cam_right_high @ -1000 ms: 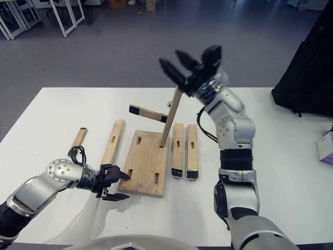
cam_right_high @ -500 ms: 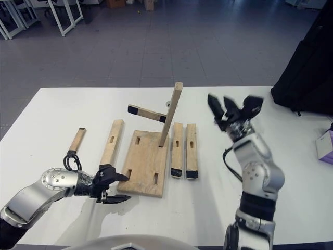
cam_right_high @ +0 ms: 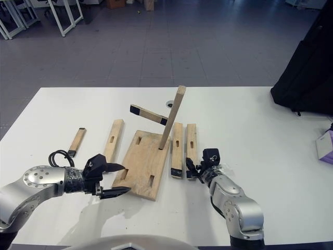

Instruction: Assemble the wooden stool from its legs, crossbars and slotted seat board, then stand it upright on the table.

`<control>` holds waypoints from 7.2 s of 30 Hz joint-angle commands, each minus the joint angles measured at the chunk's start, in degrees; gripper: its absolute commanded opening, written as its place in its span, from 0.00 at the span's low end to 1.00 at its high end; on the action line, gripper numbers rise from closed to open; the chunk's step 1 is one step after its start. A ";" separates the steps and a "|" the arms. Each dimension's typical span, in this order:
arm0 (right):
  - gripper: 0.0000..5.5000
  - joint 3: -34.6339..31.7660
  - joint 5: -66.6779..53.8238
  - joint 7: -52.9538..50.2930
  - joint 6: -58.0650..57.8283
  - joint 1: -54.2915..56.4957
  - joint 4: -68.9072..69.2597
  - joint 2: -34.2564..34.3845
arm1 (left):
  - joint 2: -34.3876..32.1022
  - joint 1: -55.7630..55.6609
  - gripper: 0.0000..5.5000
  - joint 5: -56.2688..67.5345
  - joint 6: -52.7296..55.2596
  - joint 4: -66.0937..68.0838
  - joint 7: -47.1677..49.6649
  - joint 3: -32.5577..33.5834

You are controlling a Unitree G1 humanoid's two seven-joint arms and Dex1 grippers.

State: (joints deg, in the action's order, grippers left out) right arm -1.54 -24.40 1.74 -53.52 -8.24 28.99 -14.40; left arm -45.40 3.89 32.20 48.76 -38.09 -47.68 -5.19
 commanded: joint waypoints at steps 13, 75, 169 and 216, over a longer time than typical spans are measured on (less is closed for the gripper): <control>0.37 -1.64 3.80 -2.59 -8.08 1.78 -2.86 2.22 | 1.80 1.82 0.75 -5.00 -6.45 4.51 5.12 0.89; 0.37 7.11 -26.80 57.71 15.58 7.65 -5.88 -9.34 | 18.28 -1.96 0.38 45.30 -7.19 11.42 2.38 15.67; 0.72 46.59 44.20 64.44 52.40 34.82 -20.25 -17.80 | 20.56 -8.16 0.37 21.29 -23.23 19.44 2.76 20.43; 0.72 28.72 15.31 65.35 23.20 22.50 -17.61 -23.76 | 13.03 -7.31 0.37 8.10 -25.84 36.69 -8.31 17.09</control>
State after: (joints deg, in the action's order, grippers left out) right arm 26.34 -9.10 66.40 -27.90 14.74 11.78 -36.87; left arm -30.65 -4.07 43.78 22.02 -3.10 -56.97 12.82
